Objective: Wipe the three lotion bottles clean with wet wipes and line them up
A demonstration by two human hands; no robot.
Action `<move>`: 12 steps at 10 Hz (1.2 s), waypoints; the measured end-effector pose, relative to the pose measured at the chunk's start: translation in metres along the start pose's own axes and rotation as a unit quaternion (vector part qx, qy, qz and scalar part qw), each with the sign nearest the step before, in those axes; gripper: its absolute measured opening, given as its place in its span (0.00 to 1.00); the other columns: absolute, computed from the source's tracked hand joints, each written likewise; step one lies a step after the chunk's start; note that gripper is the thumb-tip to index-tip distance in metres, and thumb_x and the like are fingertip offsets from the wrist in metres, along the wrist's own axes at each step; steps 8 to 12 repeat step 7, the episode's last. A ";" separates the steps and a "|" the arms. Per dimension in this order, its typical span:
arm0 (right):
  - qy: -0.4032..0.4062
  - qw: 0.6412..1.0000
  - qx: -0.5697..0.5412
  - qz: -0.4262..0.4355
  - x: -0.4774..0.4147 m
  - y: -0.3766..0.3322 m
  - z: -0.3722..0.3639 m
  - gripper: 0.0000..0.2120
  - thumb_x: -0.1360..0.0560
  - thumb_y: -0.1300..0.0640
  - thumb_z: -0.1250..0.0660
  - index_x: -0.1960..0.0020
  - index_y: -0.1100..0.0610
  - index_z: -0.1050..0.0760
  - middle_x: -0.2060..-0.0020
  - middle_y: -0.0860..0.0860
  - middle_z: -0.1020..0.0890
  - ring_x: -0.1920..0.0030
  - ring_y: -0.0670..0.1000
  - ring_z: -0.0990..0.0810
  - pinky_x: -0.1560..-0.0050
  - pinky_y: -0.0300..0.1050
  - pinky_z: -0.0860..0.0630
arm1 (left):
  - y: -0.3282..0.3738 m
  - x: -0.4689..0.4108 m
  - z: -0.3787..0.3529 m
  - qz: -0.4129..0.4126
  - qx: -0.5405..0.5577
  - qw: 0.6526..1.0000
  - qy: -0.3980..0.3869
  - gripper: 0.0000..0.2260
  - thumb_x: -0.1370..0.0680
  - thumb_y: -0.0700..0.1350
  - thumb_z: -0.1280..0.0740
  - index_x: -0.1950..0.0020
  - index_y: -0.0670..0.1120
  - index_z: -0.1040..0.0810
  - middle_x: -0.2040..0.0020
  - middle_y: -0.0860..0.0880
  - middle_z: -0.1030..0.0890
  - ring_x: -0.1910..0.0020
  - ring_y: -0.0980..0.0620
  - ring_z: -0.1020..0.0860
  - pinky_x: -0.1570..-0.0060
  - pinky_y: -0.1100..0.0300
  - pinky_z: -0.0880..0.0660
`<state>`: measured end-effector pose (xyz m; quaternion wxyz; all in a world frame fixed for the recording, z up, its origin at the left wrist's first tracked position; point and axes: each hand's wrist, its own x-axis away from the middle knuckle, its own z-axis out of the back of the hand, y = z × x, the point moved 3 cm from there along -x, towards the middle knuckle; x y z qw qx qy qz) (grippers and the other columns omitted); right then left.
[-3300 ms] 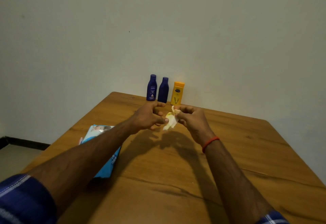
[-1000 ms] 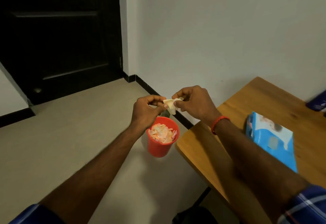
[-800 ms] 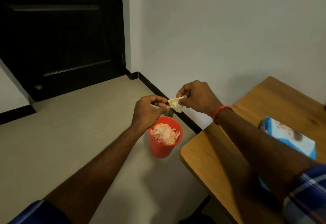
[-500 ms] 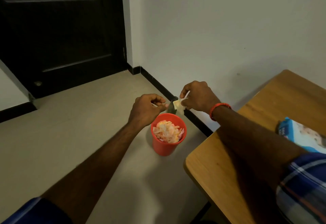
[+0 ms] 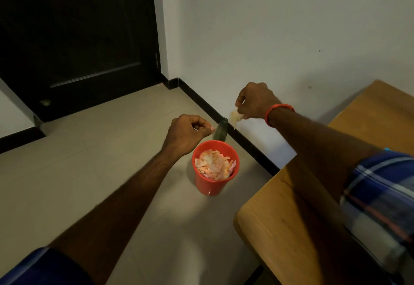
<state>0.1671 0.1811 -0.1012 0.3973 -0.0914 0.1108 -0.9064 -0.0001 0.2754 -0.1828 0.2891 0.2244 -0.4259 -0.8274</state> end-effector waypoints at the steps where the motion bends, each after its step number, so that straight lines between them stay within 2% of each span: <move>1: 0.009 1.000 -0.016 -0.010 -0.001 0.002 0.002 0.13 0.25 0.61 0.29 0.41 0.61 0.19 0.47 0.58 0.16 0.54 0.57 0.15 0.46 0.50 0.18 | 0.001 -0.001 0.001 0.002 0.000 1.000 -0.001 0.08 0.25 0.48 0.26 0.51 0.46 0.15 0.55 0.52 0.15 0.56 0.57 0.19 0.54 0.63 0.23; 2: -0.002 1.000 -0.019 -0.008 0.001 0.004 0.001 0.12 0.24 0.61 0.29 0.41 0.61 0.19 0.47 0.57 0.16 0.54 0.57 0.15 0.48 0.47 0.18 | 0.003 -0.001 0.000 -0.003 -0.006 1.000 -0.005 0.08 0.25 0.48 0.26 0.51 0.45 0.15 0.55 0.51 0.15 0.56 0.56 0.19 0.55 0.64 0.24; 3: -0.012 1.000 -0.004 0.012 0.006 0.003 0.005 0.11 0.24 0.59 0.29 0.43 0.61 0.18 0.47 0.57 0.16 0.56 0.55 0.16 0.46 0.48 0.18 | 0.006 -0.001 0.000 -0.011 -0.006 1.000 -0.004 0.08 0.25 0.48 0.27 0.51 0.46 0.15 0.54 0.52 0.15 0.56 0.56 0.19 0.55 0.65 0.24; 4: -0.014 0.999 -0.001 0.031 0.015 0.001 0.011 0.11 0.24 0.58 0.29 0.44 0.62 0.18 0.48 0.56 0.15 0.61 0.52 0.19 0.50 0.46 0.19 | 0.011 0.004 -0.001 -0.020 -0.006 1.000 -0.003 0.07 0.25 0.48 0.27 0.51 0.47 0.15 0.55 0.52 0.16 0.56 0.58 0.19 0.56 0.66 0.25; 5: -0.016 0.999 0.009 0.049 0.028 -0.003 0.017 0.11 0.24 0.57 0.28 0.45 0.62 0.18 0.49 0.57 0.15 0.64 0.52 0.19 0.54 0.45 0.20 | 0.017 0.011 -0.001 -0.029 -0.010 1.000 -0.004 0.07 0.25 0.48 0.27 0.51 0.46 0.15 0.55 0.51 0.15 0.56 0.57 0.19 0.55 0.64 0.24; 6: -0.012 0.998 0.015 0.057 0.040 -0.006 0.023 0.11 0.24 0.55 0.28 0.45 0.61 0.17 0.48 0.56 0.15 0.65 0.48 0.22 0.53 0.44 0.23 | 0.022 0.016 0.001 -0.036 -0.017 0.999 -0.007 0.09 0.25 0.50 0.27 0.49 0.46 0.15 0.54 0.50 0.15 0.55 0.55 0.19 0.53 0.59 0.21; 7: 0.012 0.998 0.010 0.059 0.058 -0.012 0.032 0.11 0.25 0.53 0.28 0.47 0.59 0.17 0.47 0.55 0.15 0.57 0.50 0.22 0.51 0.44 0.26 | 0.035 0.024 0.007 -0.051 -0.009 0.999 -0.006 0.10 0.25 0.50 0.27 0.49 0.46 0.15 0.54 0.51 0.15 0.55 0.56 0.19 0.53 0.59 0.21; 12: 0.012 0.998 0.010 0.059 0.058 -0.012 0.032 0.11 0.25 0.53 0.28 0.47 0.59 0.17 0.47 0.55 0.15 0.57 0.50 0.22 0.51 0.44 0.26 | 0.035 0.024 0.007 -0.051 -0.009 0.999 -0.006 0.10 0.25 0.50 0.27 0.49 0.46 0.15 0.54 0.51 0.15 0.55 0.56 0.19 0.53 0.59 0.21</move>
